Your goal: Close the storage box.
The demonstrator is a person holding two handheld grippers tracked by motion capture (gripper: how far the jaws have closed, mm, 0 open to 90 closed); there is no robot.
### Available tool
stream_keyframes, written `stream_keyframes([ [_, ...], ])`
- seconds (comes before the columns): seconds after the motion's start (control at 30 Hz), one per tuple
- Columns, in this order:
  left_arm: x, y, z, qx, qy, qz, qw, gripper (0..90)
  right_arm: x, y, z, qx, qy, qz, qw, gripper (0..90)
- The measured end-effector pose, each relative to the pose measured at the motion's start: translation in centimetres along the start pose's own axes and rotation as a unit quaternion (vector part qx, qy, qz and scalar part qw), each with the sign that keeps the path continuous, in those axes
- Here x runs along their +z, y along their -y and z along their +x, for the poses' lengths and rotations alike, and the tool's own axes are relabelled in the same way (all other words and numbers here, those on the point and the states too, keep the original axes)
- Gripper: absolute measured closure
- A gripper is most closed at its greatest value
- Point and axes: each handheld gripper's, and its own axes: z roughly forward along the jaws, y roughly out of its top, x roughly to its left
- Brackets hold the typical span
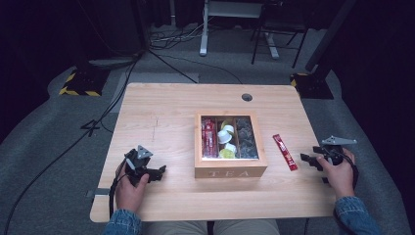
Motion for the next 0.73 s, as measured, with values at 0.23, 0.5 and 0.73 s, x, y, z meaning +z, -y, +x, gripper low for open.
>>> stream_keyframes([
  [0.23,0.0,0.0,0.0,0.000,0.000,0.000,1.0000,7.3,0.7,1.0,0.2,0.002,0.003,-0.010,0.9999,23.6],
  [0.5,0.0,0.0,0.0,0.000,0.000,0.000,1.0000,7.3,1.0,1.3,0.5,0.002,0.030,-0.013,0.9995,13.9],
  [0.73,0.0,0.0,0.0,-0.001,-0.002,0.001,1.0000,7.1,0.9,1.3,0.6,0.004,0.033,-0.014,0.9993,14.2],
])
